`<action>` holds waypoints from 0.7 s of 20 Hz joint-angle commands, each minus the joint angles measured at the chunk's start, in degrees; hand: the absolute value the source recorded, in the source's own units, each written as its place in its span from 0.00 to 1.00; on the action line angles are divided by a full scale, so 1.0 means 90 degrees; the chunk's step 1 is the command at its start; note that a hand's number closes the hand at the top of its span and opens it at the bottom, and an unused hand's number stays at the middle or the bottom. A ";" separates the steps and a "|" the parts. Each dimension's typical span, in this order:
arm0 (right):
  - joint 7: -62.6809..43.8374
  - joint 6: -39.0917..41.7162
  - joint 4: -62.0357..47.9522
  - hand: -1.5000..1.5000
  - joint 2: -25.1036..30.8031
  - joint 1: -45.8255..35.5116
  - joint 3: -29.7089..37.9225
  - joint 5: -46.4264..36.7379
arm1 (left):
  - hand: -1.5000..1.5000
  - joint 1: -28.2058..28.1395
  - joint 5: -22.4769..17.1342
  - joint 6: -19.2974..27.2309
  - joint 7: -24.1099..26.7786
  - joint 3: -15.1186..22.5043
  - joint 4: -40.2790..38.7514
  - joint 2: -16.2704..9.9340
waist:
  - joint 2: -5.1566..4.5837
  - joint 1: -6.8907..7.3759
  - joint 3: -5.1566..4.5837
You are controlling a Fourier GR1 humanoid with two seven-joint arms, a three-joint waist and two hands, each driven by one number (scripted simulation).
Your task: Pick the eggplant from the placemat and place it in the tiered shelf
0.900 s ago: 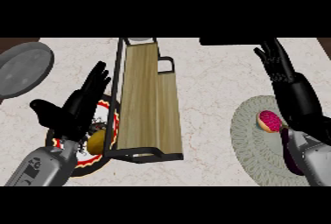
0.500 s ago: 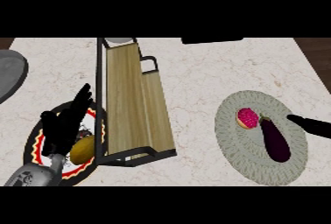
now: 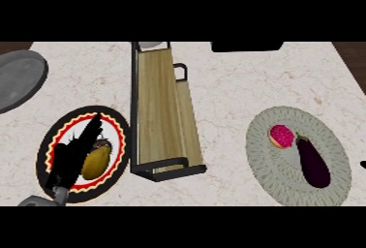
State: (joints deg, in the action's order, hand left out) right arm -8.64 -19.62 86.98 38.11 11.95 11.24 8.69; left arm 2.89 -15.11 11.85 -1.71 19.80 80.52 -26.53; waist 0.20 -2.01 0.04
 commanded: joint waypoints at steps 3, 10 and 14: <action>-0.1489 0.0655 0.1679 0.00 0.0654 0.0336 -0.0226 0.0031 | 0.50 -0.0068 0.0149 -0.0143 0.0067 0.0134 -0.0167 0.0263 | -0.0010 0.0150 -0.0021; -0.3969 0.1436 0.2050 0.00 0.2159 0.0097 -0.1266 -0.0876 | 0.50 0.0074 0.0252 -0.0257 0.0231 0.0120 -0.0251 0.0246 | -0.0108 0.0385 -0.0057; -0.5288 0.2022 0.2020 0.00 0.3032 -0.0214 -0.1732 -0.1579 | 0.50 0.0139 0.0351 -0.0350 0.0211 0.0200 -0.0250 0.0215 | -0.0131 0.0566 -0.0051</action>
State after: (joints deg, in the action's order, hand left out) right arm -45.65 -5.42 104.82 58.82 12.45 -0.46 -0.44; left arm 3.96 -12.80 9.44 -0.10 19.96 79.46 -25.73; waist -0.47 1.74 -0.21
